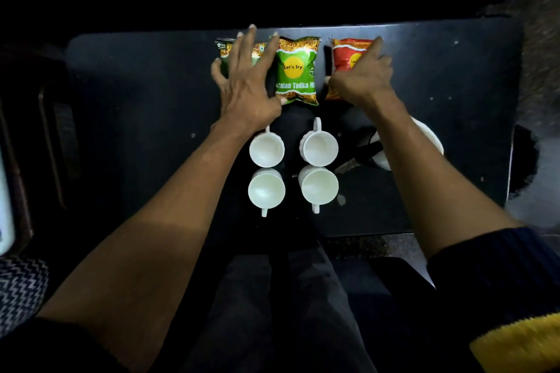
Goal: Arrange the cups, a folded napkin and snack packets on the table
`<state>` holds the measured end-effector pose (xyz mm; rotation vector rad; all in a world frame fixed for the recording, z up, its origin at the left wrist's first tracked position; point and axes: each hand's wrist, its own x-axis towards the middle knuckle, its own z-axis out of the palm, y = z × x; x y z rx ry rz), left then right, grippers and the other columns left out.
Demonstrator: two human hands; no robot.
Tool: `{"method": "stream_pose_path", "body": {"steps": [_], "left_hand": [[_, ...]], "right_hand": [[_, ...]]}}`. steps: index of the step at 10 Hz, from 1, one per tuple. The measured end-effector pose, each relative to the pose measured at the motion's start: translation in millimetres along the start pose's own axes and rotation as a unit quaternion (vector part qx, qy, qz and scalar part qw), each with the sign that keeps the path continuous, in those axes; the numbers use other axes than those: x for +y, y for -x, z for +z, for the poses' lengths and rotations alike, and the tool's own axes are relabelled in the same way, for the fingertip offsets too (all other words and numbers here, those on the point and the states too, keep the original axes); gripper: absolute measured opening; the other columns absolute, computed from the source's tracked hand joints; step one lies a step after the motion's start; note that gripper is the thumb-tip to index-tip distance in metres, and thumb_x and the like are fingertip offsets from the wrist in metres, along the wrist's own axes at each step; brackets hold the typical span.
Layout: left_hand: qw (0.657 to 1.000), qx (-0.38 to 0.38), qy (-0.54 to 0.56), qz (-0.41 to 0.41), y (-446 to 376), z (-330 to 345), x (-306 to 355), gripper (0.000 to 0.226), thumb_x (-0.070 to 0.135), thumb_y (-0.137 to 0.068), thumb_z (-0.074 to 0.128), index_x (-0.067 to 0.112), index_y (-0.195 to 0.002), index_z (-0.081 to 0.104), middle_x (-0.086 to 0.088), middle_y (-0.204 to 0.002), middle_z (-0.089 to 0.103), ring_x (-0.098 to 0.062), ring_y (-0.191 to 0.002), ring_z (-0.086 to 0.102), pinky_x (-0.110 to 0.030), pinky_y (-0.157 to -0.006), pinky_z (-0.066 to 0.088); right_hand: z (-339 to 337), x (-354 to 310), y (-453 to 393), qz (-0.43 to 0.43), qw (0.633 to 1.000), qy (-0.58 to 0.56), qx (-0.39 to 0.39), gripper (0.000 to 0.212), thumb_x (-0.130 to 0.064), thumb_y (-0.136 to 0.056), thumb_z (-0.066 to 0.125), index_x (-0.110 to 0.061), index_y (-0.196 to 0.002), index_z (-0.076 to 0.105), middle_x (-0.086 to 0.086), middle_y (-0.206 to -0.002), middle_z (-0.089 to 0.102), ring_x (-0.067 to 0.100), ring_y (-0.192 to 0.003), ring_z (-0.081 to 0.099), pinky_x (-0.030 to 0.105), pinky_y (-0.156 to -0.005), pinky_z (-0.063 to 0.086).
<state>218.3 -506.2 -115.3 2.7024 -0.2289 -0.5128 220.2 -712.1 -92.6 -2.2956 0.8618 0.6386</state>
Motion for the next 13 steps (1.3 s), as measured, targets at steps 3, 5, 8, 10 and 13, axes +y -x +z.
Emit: {"method": "stream_pose_path", "body": {"steps": [3, 5, 8, 10, 13], "left_hand": [[0.989, -0.01, 0.104, -0.104, 20, -4, -33, 0.103, 0.004, -0.077, 0.079, 0.034, -0.159, 0.023, -0.007, -0.17, 0.001, -0.031, -0.155, 0.011, -0.048, -0.119, 0.032], [0.988, -0.01, 0.125, -0.089, 10, -2, -36, 0.099, 0.003, -0.083, 0.078, 0.034, -0.159, 0.023, -0.008, -0.169, 0.007, -0.029, -0.151, 0.026, -0.044, -0.118, 0.038], [0.986, -0.001, 0.147, -0.075, 9, -1, -41, 0.098, 0.003, -0.083, 0.077, 0.034, -0.159, 0.023, -0.01, -0.168, 0.01, -0.029, -0.152, 0.026, -0.042, -0.12, 0.035], [0.989, -0.001, 0.13, -0.069, 16, -9, -42, 0.106, 0.002, -0.079, 0.078, 0.04, -0.158, 0.019, -0.011, -0.169, 0.007, -0.031, -0.151, 0.028, -0.03, -0.106, 0.034], [0.994, 0.036, 0.099, -0.002, 34, -72, -4, 0.09, 0.005, -0.086, 0.066, 0.026, -0.16, 0.02, -0.007, -0.17, 0.009, -0.028, -0.156, 0.013, -0.043, -0.123, 0.025]], "right_hand": [[8, 1, 9, -0.063, 0.994, 0.084, 0.001, 0.089, -0.019, -0.084, 0.074, -0.024, -0.158, 0.024, 0.02, -0.151, 0.03, 0.041, -0.141, 0.03, 0.056, -0.115, 0.036], [9, 1, 3, -0.079, 0.994, 0.079, 0.002, 0.093, -0.007, -0.082, 0.077, -0.025, -0.158, 0.026, 0.018, -0.147, 0.034, 0.038, -0.139, 0.036, 0.051, -0.114, 0.038], [8, -1, 0, -0.09, 0.993, 0.071, -0.006, 0.098, -0.014, -0.081, 0.081, -0.025, -0.159, 0.024, 0.018, -0.15, 0.031, 0.039, -0.142, 0.034, 0.052, -0.117, 0.036], [8, -1, 15, -0.094, 0.988, 0.119, 0.022, 0.109, -0.038, -0.077, 0.083, -0.028, -0.161, 0.015, 0.018, -0.158, 0.022, 0.038, -0.145, 0.027, 0.06, -0.114, 0.034], [-23, -19, 65, -0.198, 0.96, 0.197, 0.005, 0.104, -0.048, -0.073, 0.076, -0.026, -0.159, 0.02, 0.017, -0.165, 0.017, 0.038, -0.149, 0.025, 0.053, -0.115, 0.032]]}}
